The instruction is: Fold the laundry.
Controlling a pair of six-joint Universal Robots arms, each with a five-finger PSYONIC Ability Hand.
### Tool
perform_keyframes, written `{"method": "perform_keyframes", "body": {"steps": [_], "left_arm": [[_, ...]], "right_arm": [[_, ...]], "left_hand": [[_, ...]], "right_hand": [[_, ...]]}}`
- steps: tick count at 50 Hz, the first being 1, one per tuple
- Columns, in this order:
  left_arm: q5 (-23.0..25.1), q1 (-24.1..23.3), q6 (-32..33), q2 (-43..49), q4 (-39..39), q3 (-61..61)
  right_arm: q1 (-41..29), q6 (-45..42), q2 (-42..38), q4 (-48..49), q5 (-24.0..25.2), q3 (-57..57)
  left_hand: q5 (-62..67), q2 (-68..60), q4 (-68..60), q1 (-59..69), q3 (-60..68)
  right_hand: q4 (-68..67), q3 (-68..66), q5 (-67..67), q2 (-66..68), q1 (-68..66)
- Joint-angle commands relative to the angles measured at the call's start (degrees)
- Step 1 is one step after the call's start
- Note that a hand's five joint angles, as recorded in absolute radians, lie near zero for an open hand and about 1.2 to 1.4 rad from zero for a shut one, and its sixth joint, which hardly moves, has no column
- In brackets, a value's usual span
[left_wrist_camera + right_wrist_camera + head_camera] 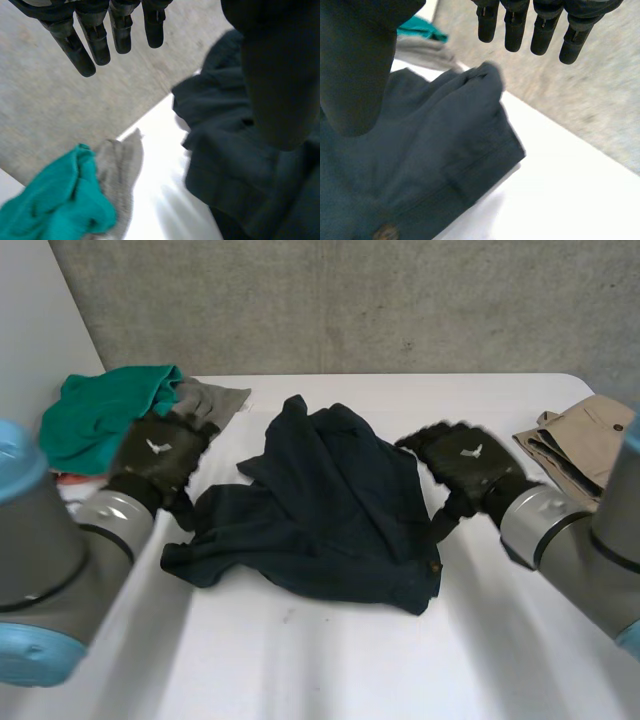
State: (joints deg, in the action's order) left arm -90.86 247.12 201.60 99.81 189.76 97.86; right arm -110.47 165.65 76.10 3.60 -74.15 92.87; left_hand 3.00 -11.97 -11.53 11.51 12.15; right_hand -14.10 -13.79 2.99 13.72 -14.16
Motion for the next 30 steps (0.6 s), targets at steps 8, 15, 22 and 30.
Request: {"method": "perform_keyframes", "body": {"steps": [8,15,22,30], "left_arm": [[14.6,13.1,8.3,-7.6,-24.2,0.8],[22.1,16.5,10.3,-5.2,-31.0,2.4],[24.2,16.0,12.0,3.6,-26.6,1.0],[19.1,12.1,11.4,10.8,-20.6,-3.4]], "right_arm": [[-7.5,-5.6,2.7,-23.1,-2.6,2.7],[-10.4,-8.9,0.6,-19.8,-1.3,7.1],[-13.8,-8.8,-8.2,-7.4,-5.3,6.9],[-14.4,-9.0,-13.2,11.0,-13.9,5.3]], "left_hand": [[21.4,-22.4,-22.9,22.9,22.3],[29.3,-30.4,-30.8,30.8,30.2],[20.1,-21.1,-21.6,21.6,20.9],[13.9,-14.9,-15.3,15.4,14.7]], "right_hand": [[-15.9,-16.2,17.0,16.3,-15.8],[-29.9,-30.2,31.0,30.3,-29.8],[-19.6,-19.9,20.7,20.0,-19.6],[-7.0,-7.3,8.1,7.4,-6.9]]}}
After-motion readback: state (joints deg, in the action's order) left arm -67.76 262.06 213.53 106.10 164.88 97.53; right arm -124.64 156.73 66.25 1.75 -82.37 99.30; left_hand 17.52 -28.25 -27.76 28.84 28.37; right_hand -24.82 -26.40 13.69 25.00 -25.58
